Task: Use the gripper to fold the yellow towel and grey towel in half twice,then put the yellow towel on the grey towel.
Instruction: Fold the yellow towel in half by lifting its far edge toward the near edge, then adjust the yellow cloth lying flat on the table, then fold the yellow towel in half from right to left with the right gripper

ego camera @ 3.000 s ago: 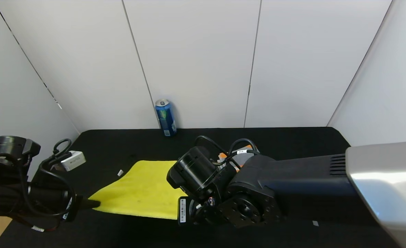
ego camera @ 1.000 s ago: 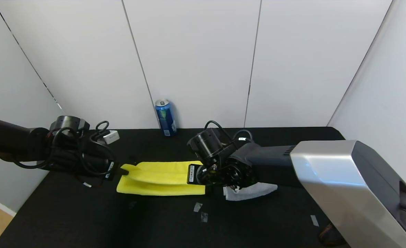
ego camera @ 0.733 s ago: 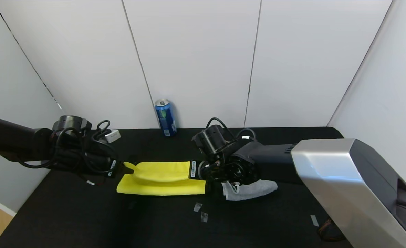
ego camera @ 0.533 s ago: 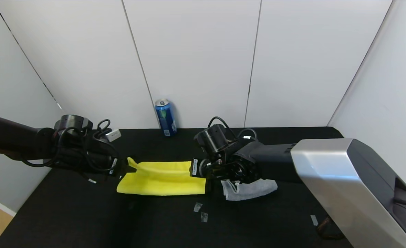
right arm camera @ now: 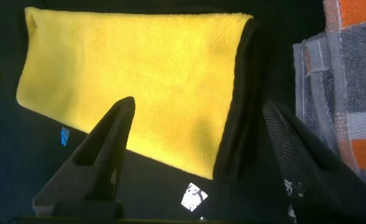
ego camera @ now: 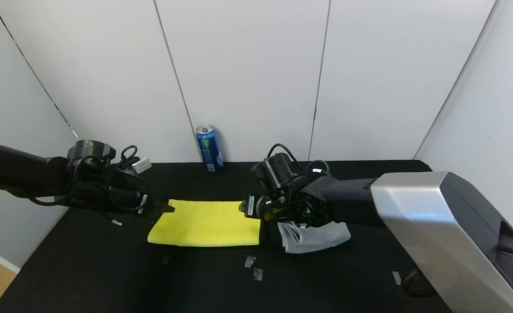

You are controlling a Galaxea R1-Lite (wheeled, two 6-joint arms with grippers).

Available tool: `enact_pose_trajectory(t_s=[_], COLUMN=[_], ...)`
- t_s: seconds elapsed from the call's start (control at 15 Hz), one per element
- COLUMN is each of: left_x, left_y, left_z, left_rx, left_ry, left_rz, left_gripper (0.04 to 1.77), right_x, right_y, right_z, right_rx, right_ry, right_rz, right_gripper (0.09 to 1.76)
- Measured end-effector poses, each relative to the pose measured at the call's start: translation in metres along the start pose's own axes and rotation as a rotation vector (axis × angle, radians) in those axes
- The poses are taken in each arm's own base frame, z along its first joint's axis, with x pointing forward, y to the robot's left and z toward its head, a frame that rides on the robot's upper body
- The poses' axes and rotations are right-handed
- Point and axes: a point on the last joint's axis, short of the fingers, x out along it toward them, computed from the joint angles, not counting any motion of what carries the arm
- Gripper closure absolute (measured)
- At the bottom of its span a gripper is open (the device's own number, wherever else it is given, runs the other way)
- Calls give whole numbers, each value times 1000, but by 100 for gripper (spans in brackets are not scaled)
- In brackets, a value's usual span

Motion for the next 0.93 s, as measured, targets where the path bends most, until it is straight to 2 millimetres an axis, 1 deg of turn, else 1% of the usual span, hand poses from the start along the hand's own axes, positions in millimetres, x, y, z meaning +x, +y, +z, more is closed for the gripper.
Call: enact_pose_trajectory(t_s=[0.2,0.33,0.67,0.93], left_x=[-6,-12,-28,-33], left_y=[-1,-3,-6,-3], left_z=[1,1,-3,-3], left_rx=[-6,-10,-17,-22], left_ry=[-8,-11,-20,-31], left_rz=[6,9,21,31], left_gripper=[23,20,15,13], right_x=[-3,-3,5,10], right_y=[1,-1,0,3], right_z=[2,-1,-14,-21], right_rx=[1,7,13,5], right_ry=[-1,17,55,68], right_rz=[1,-14,-28,-26], right_gripper=[29,26,20,18])
